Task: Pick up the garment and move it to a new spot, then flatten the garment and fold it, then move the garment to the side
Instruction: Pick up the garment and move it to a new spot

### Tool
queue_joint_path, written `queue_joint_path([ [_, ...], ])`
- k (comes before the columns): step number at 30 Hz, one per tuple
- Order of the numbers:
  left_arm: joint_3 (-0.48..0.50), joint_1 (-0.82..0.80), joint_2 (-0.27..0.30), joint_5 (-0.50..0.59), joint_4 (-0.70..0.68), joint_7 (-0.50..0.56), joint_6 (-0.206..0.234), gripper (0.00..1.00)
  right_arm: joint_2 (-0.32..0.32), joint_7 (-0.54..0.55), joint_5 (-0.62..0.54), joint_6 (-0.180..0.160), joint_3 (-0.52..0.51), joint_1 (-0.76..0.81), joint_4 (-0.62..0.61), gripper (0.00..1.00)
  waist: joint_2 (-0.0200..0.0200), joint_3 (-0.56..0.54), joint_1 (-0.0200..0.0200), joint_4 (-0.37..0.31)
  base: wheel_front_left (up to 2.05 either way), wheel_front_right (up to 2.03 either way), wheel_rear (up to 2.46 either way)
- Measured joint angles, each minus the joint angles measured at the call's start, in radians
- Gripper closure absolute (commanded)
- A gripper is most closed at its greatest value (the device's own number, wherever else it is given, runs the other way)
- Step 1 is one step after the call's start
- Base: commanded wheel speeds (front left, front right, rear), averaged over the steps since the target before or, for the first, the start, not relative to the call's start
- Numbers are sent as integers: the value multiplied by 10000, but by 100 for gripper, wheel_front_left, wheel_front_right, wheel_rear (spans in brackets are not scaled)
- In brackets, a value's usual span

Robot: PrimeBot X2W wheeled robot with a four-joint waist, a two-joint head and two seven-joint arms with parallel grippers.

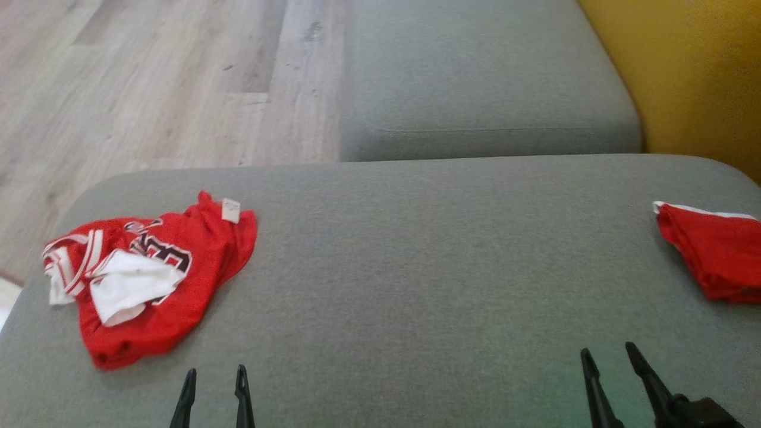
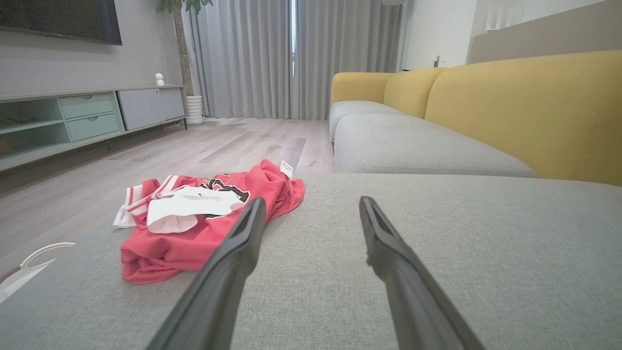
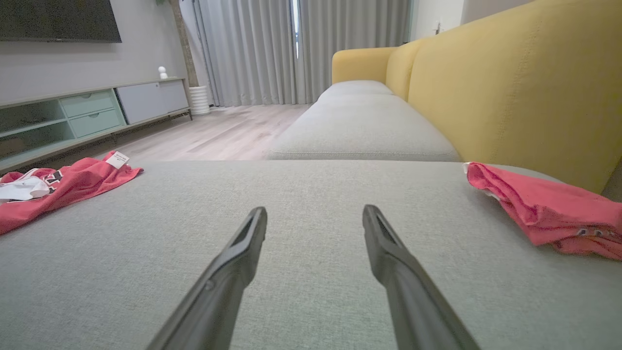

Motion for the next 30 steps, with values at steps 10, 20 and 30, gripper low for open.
queue_joint_path([
  [10,29,-70,6,90,-42,0,-56,0,268,0,88,0,531,-28,-42,0,0,174,0,1267,0,0,0],
  [20,293,-254,10,224,-127,0,-63,0,313,0,102,0,656,-327,-36,0,0,452,0,2950,0,0,0],
  [30,855,-1476,31,345,-270,0,-320,0,307,0,280,0,685,-440,-50,0,0,1080,0,3469,0,0,0],
])
